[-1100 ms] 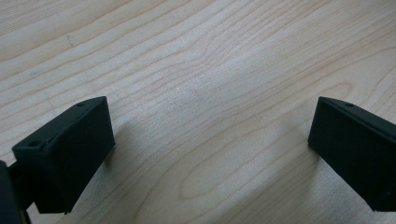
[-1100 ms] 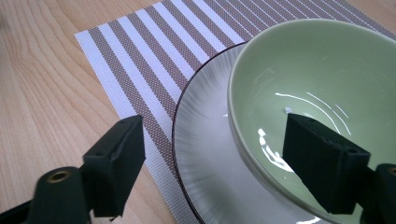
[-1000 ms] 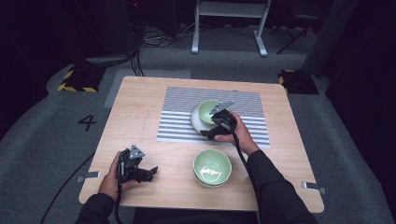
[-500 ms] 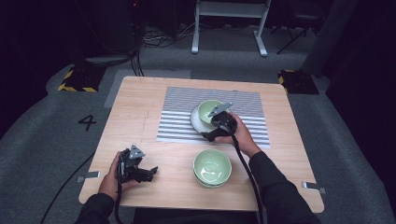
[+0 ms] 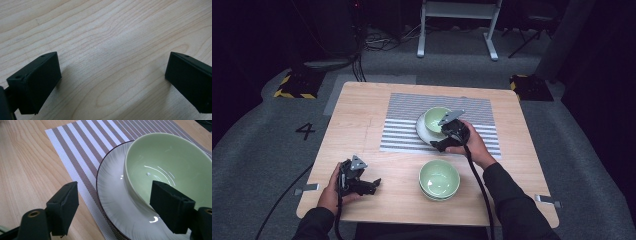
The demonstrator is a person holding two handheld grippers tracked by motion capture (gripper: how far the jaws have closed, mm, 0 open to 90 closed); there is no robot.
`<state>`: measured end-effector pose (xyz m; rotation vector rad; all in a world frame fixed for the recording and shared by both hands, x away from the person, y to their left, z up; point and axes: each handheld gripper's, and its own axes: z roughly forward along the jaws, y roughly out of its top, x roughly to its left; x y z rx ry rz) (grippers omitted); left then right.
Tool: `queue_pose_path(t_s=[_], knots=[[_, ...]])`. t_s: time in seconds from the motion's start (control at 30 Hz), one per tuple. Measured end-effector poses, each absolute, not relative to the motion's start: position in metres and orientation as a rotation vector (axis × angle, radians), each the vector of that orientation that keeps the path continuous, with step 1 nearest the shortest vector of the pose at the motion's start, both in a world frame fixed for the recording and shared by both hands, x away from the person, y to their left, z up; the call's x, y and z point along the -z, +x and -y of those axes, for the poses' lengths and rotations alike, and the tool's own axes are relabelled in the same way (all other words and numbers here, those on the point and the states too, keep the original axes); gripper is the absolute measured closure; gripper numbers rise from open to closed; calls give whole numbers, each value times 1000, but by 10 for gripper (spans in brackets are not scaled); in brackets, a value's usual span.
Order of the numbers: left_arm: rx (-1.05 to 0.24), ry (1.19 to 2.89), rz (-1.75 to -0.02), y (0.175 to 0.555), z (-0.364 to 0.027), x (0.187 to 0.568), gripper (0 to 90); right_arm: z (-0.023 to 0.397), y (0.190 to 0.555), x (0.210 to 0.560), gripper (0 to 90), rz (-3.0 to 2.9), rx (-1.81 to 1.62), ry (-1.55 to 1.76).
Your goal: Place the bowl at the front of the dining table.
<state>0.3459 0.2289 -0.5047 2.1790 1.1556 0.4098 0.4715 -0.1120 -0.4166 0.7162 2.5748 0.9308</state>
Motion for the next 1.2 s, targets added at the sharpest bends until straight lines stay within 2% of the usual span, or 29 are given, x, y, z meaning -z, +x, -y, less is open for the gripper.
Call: queue_pose_path(t_s=[1.2], knots=[[-410,2179,-1156,346,-229,505,2,123,449,401,211,-2550,-883,629]])
